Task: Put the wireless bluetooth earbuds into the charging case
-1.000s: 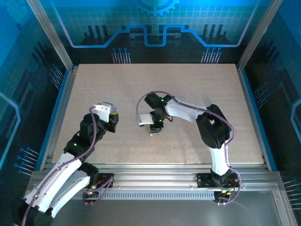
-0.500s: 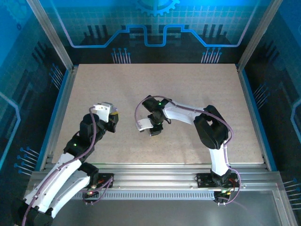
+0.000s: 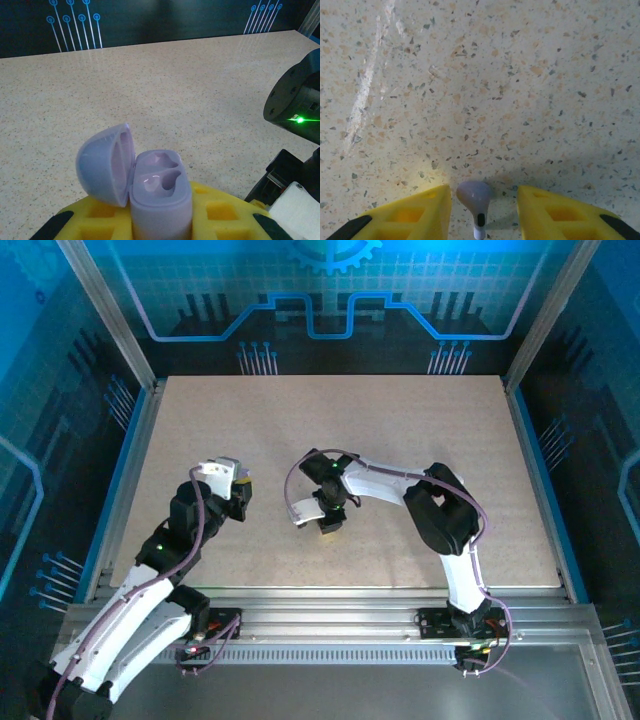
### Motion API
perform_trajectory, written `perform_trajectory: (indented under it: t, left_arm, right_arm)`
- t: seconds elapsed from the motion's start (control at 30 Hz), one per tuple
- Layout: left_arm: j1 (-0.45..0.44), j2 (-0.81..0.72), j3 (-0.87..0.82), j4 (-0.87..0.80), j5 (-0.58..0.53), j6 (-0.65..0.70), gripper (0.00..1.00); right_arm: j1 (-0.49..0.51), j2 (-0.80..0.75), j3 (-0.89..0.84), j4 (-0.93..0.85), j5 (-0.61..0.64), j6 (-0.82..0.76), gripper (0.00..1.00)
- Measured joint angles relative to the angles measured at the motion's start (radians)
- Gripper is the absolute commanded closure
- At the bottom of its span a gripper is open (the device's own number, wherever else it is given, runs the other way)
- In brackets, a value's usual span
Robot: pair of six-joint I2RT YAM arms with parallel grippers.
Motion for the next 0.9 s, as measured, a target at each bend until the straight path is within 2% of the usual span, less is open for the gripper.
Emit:
perform_trajectory:
  t: [0.33, 0.67, 0.9]
  left_arm:
    - [0.0, 0.006, -0.012, 0.001, 0.009, -0.016, 0.83]
    - [0.0, 0.007, -0.014, 0.002, 0.011, -0.018, 0.83]
    - [0.0, 0.016, -0.014, 0.009, 0.018, -0.018, 0.83]
  right_arm:
    - [0.004, 0.006, 0.0, -0.01, 0.011, -0.004, 0.69]
    - [0.006, 0.014, 0.011, -0.035, 0.01, -0.007, 0.83]
    - [0.006, 0.014, 0.015, -0.039, 0.011, -0.007, 0.85]
